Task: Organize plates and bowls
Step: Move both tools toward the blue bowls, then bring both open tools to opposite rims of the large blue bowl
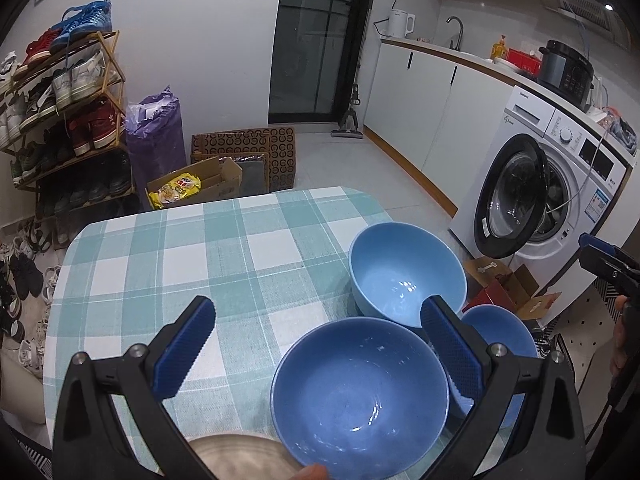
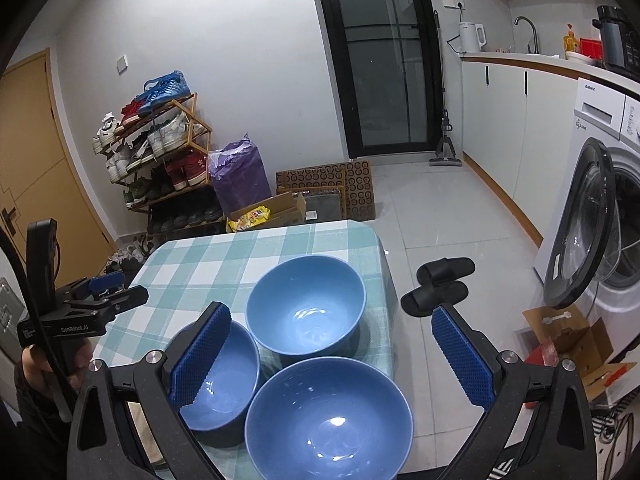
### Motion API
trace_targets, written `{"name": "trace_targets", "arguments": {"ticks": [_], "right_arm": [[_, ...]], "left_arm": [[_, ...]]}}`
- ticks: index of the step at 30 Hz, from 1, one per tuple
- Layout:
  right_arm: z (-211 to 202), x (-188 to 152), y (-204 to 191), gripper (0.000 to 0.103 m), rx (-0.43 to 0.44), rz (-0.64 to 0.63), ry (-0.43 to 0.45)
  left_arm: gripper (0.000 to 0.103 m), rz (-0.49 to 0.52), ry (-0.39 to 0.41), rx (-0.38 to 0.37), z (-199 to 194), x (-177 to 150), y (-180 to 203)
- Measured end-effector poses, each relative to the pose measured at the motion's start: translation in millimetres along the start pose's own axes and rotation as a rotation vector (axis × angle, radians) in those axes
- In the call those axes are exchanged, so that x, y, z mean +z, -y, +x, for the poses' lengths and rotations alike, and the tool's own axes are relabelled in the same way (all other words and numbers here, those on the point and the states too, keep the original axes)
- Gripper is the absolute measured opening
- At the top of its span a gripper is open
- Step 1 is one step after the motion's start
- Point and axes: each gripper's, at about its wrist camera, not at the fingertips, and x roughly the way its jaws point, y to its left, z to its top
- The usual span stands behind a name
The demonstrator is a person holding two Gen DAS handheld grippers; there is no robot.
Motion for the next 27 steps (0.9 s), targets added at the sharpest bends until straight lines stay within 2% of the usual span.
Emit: {"name": "trace_targets", "arguments": {"ticks": [10, 27], "right_arm": [[43, 1, 12, 0.102, -0.005, 0.02, -0.046], [117, -10, 31, 0.102, 0.001, 0.067, -0.18]], "left_arm": [[0.103, 0.017, -0.044, -0.002, 38, 12, 2], [0.103, 0.026, -0.126, -0.014, 100, 20, 10]]}}
